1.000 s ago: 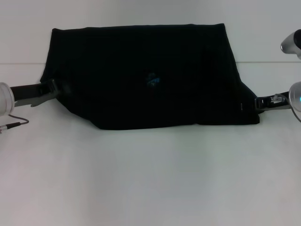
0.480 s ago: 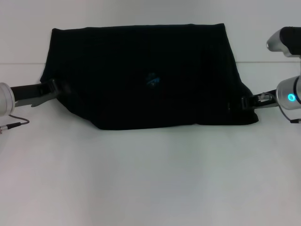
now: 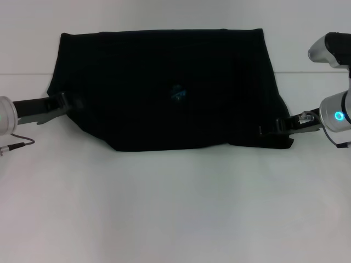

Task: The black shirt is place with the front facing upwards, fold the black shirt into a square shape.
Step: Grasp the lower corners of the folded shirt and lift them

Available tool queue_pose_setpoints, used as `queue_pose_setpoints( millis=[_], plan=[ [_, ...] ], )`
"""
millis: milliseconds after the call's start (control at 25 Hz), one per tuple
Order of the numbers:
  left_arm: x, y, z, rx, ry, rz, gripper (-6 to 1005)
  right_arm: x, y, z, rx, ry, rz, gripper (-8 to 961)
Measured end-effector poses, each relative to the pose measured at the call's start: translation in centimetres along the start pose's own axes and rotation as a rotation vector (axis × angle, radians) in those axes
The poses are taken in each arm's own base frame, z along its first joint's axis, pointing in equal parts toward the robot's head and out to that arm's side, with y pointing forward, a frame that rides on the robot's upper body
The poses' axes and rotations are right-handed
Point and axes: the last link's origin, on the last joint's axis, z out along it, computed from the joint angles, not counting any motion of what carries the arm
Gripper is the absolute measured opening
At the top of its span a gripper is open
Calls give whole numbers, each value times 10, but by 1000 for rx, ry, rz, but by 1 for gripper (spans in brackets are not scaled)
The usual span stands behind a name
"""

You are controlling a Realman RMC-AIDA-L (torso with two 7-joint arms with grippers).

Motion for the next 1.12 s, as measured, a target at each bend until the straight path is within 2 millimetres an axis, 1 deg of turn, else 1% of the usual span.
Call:
queue_pose_setpoints(
  millis=[40,360,560,800,960,1120],
  plan=[
    [0,0,0,-1,1,0,3,0,-1,0,2,-2,5,851],
    [2,3,1,-14,7,-1,3,-7,-6,-4,6,-43,38,731],
    [3,4,2,-15,10,0,2,-7,-7,-4,11,-39,33,494],
    [5,5,2,-13,16,4,2,-5,-10,-4,19,-40,41,283],
    [7,5,1,-12,20,9,2,-7,-12,-6,19,-49,47,193],
    [7,6,0,-17,17,11,3,-13,-17,-12,13,-75,65,102]
  ],
)
